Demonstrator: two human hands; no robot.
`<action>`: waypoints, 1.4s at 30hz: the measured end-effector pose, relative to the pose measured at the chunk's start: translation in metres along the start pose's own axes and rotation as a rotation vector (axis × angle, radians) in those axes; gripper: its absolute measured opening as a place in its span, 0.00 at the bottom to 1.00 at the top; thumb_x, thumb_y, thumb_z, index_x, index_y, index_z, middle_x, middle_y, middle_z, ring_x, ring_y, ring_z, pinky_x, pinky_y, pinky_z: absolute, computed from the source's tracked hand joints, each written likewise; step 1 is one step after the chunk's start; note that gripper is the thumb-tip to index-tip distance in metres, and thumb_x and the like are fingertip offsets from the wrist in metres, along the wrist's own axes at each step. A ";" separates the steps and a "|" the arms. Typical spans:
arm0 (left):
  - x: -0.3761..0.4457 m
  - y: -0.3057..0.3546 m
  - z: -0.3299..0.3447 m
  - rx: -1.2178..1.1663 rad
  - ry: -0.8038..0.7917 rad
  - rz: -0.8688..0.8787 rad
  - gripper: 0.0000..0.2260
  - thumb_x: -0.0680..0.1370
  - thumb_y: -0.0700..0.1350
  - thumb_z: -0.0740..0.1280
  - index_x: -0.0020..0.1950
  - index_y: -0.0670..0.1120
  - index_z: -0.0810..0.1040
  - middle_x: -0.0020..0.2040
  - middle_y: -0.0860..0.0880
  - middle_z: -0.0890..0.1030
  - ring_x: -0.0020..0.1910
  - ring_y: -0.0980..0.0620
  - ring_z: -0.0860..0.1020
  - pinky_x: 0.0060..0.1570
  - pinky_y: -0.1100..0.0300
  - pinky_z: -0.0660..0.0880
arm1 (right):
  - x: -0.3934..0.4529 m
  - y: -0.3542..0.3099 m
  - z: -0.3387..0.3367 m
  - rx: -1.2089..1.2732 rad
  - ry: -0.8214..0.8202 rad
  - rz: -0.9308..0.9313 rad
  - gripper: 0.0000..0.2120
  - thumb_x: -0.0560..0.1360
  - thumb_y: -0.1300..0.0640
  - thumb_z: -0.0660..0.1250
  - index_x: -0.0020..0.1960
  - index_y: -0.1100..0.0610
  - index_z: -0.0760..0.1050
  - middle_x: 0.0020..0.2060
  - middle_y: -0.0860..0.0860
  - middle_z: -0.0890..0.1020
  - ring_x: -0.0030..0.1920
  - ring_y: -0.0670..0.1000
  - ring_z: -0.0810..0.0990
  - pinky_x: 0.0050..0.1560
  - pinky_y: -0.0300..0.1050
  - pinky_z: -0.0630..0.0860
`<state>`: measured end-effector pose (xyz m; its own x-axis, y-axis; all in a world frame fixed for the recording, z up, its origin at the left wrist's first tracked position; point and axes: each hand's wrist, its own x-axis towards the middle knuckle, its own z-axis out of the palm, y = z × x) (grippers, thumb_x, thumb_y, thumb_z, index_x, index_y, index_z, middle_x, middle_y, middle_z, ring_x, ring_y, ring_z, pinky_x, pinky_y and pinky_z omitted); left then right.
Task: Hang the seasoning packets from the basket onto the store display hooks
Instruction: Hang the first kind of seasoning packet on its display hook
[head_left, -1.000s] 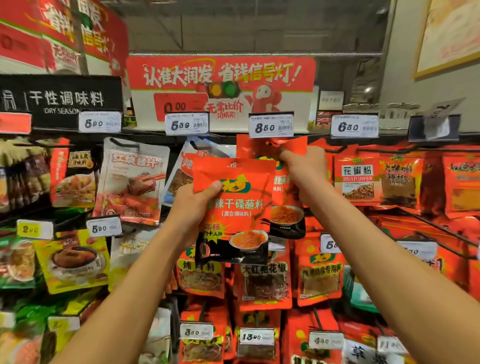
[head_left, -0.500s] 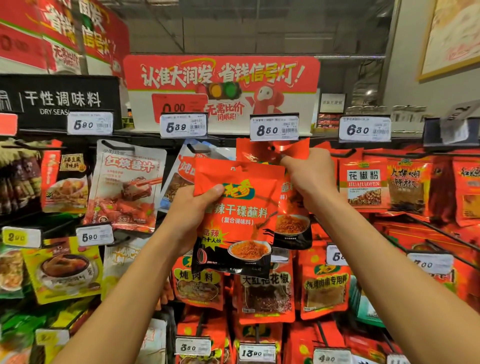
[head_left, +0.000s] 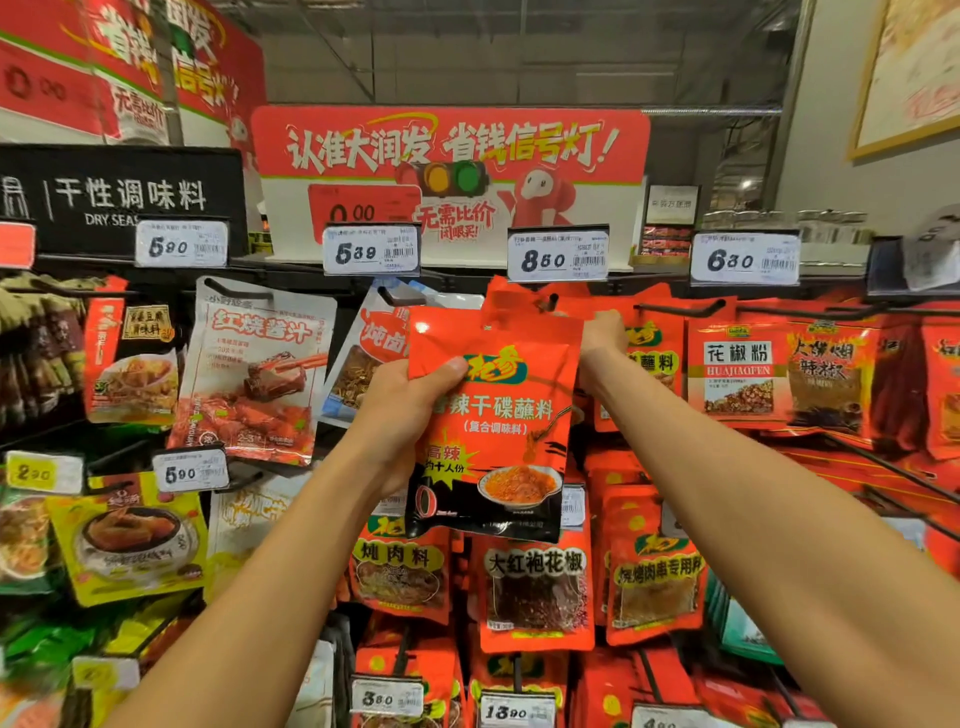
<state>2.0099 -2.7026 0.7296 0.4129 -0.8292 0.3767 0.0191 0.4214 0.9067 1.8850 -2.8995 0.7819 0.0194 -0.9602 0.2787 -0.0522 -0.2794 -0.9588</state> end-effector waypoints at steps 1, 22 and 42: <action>0.001 -0.001 0.004 -0.006 -0.001 0.005 0.05 0.80 0.44 0.70 0.53 0.45 0.82 0.48 0.44 0.87 0.45 0.45 0.86 0.40 0.51 0.83 | 0.004 0.002 0.000 0.038 -0.056 0.038 0.19 0.79 0.54 0.68 0.65 0.64 0.76 0.63 0.60 0.79 0.62 0.61 0.78 0.60 0.49 0.75; 0.035 0.000 0.072 -0.111 0.124 -0.036 0.06 0.80 0.49 0.69 0.48 0.47 0.80 0.38 0.46 0.87 0.36 0.47 0.86 0.33 0.54 0.81 | -0.069 -0.009 -0.064 0.247 -0.160 -0.297 0.12 0.78 0.53 0.72 0.35 0.52 0.80 0.36 0.54 0.86 0.40 0.58 0.87 0.44 0.63 0.84; 0.089 -0.015 0.071 0.005 0.326 -0.121 0.11 0.78 0.50 0.73 0.52 0.43 0.81 0.47 0.41 0.85 0.41 0.42 0.85 0.38 0.48 0.83 | -0.048 0.025 -0.039 0.000 -0.167 -0.239 0.09 0.74 0.49 0.74 0.42 0.55 0.83 0.39 0.49 0.87 0.43 0.54 0.86 0.49 0.55 0.83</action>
<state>1.9814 -2.8089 0.7635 0.6770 -0.7119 0.1866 0.0815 0.3245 0.9424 1.8437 -2.8602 0.7462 0.1955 -0.8530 0.4840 -0.0258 -0.4978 -0.8669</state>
